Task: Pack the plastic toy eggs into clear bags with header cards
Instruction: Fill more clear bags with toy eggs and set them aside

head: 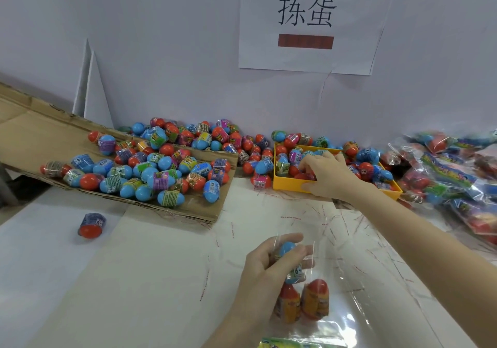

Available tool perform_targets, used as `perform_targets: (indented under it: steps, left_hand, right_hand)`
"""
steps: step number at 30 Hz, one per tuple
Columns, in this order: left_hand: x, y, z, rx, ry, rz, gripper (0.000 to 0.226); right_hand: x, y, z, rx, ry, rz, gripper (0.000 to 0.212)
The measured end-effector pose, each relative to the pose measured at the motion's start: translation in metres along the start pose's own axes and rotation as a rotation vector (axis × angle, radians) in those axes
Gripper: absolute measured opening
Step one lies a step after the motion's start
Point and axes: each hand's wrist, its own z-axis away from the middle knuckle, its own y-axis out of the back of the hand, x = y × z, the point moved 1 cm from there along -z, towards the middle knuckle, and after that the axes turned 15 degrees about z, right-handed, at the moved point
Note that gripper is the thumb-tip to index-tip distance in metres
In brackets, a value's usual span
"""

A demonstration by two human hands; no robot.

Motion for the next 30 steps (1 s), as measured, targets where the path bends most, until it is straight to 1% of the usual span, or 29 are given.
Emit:
perform_targets:
  steps: [1, 3, 4, 6, 7, 10, 14, 18, 21, 23, 25, 26, 28, 29, 30]
  left_hand:
    - [0.001, -0.001, 0.0, -0.005, -0.002, -0.001, 0.017]
    - [0.001, -0.001, 0.0, -0.012, -0.007, -0.001, 0.025]
    - [0.0, -0.001, 0.0, -0.013, -0.006, -0.004, 0.026]
    - [0.0, -0.001, 0.0, -0.013, -0.006, -0.007, 0.017]
    - [0.001, -0.001, 0.0, -0.015, -0.005, -0.005, 0.018]
    - [0.0, 0.0, -0.001, -0.016, -0.006, 0.012, 0.039]
    - [0.001, -0.001, 0.0, -0.026, -0.004, 0.007, 0.048]
    - [0.001, -0.001, 0.0, -0.034, 0.004, 0.004, 0.046]
    - [0.002, -0.001, 0.0, -0.027, 0.001, 0.0, 0.05]
    - [0.002, -0.001, 0.0, -0.018, 0.004, -0.012, 0.043]
    - [0.002, 0.0, -0.001, -0.019, 0.011, -0.023, 0.03]
    - [0.002, -0.001, -0.001, -0.021, 0.017, -0.027, 0.029]
    - [0.002, -0.001, -0.001, -0.017, 0.02, -0.03, 0.037]
    - [0.002, -0.001, -0.001, -0.016, 0.019, -0.029, 0.04]
    - [0.002, -0.001, -0.001, -0.016, 0.017, -0.028, 0.042]
  right_hand:
    - [0.0, -0.001, -0.001, -0.024, 0.007, 0.043, 0.043]
    - [-0.001, -0.004, -0.002, -0.075, 0.02, 0.107, 0.049]
    - [-0.001, -0.005, -0.003, -0.081, 0.022, 0.107, 0.048]
    - [-0.002, -0.005, -0.003, -0.072, 0.015, 0.06, 0.045]
    - [-0.003, -0.005, -0.003, -0.071, 0.011, 0.032, 0.043]
    - [-0.001, -0.002, -0.003, -0.06, 0.007, -0.02, 0.039]
    - [0.005, 0.002, 0.001, 0.014, -0.005, -0.068, 0.047]
    - [0.004, -0.001, 0.004, 0.031, 0.012, -0.092, 0.037]
    - [0.001, 0.001, 0.0, 0.007, 0.039, -0.096, 0.033]
    - [0.0, 0.003, -0.002, 0.037, 0.03, -0.061, 0.032]
    - [-0.003, 0.004, -0.004, 0.063, 0.035, 0.009, 0.037]
    - [-0.005, 0.003, -0.004, 0.051, 0.041, 0.041, 0.043]
    - [-0.01, -0.001, -0.005, -0.015, 0.039, 0.086, 0.058]
    - [-0.012, -0.003, -0.005, -0.044, 0.037, 0.098, 0.064]
    - [-0.013, -0.004, -0.006, -0.056, 0.039, 0.099, 0.065]
